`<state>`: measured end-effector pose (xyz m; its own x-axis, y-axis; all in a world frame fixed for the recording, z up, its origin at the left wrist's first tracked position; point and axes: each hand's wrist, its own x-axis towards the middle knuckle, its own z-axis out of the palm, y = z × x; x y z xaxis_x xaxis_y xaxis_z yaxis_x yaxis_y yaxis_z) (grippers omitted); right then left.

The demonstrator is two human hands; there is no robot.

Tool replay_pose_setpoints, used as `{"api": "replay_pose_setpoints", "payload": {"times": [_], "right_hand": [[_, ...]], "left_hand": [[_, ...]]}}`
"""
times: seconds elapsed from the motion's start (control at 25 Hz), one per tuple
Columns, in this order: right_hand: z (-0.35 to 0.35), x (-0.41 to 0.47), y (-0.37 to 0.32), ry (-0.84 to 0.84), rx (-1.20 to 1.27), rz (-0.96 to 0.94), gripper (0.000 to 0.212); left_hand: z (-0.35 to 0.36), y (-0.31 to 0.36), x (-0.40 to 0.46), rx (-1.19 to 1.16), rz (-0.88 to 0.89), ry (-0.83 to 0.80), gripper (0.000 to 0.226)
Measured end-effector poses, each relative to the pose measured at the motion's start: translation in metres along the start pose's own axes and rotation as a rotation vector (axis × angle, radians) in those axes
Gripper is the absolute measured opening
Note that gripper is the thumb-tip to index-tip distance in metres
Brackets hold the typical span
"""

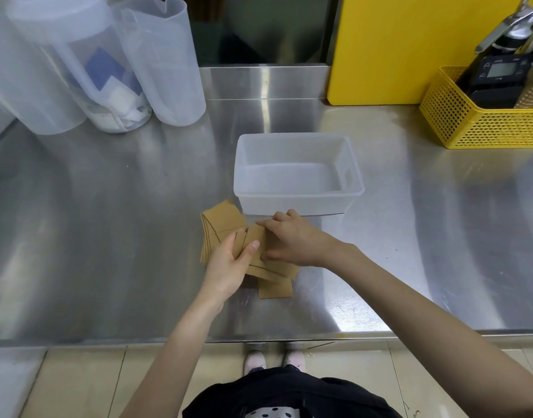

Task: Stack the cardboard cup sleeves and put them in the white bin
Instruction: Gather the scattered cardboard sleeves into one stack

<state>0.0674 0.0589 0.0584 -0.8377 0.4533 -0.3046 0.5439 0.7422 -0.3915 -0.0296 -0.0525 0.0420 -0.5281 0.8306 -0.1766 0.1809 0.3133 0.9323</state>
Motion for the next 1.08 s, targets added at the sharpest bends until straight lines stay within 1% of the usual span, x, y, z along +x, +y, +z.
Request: {"api": "replay_pose_setpoints", "payload": {"times": [0.08,0.16,0.2,0.28,0.36,0.44,0.52,0.64,0.72,0.84,1.0,1.08], "right_hand": [[-0.003,-0.002,0.001,0.044,0.108,0.011,0.059],[-0.006,-0.004,0.006,0.130,0.256,0.022,0.048],[-0.007,-0.005,0.009,0.174,0.307,0.036,0.042],[-0.006,-0.005,0.019,0.243,0.358,0.102,0.037],[0.002,-0.003,0.029,0.247,0.353,0.169,0.035],[0.014,0.001,0.033,0.184,0.320,0.211,0.036],[0.029,0.004,0.031,0.100,0.323,0.246,0.046],[0.045,0.010,0.025,0.012,0.334,0.309,0.077],[0.050,0.017,0.023,-0.019,0.335,0.343,0.087],[0.053,0.024,0.021,-0.015,0.384,0.382,0.079],[0.058,0.024,0.020,0.049,0.405,0.410,0.069],[0.061,0.022,0.019,0.093,0.444,0.390,0.057]], "left_hand": [[-0.007,-0.001,0.001,-0.056,-0.026,0.020,0.029],[-0.017,-0.003,0.004,-0.120,-0.057,0.034,0.014],[-0.023,-0.005,0.005,-0.138,-0.066,0.050,0.011],[-0.034,-0.006,0.007,-0.162,-0.074,0.095,0.013],[-0.043,-0.009,0.009,-0.188,-0.089,0.149,0.014],[-0.050,-0.013,0.010,-0.202,-0.107,0.191,0.015],[-0.055,-0.016,0.011,-0.208,-0.122,0.219,0.015],[-0.058,-0.019,0.011,-0.218,-0.142,0.238,0.013],[-0.059,-0.020,0.009,-0.227,-0.150,0.247,0.012],[-0.060,-0.022,0.007,-0.228,-0.156,0.256,0.012],[-0.058,-0.020,0.005,-0.235,-0.150,0.251,0.015],[-0.057,-0.018,0.004,-0.235,-0.149,0.245,0.016]]}}
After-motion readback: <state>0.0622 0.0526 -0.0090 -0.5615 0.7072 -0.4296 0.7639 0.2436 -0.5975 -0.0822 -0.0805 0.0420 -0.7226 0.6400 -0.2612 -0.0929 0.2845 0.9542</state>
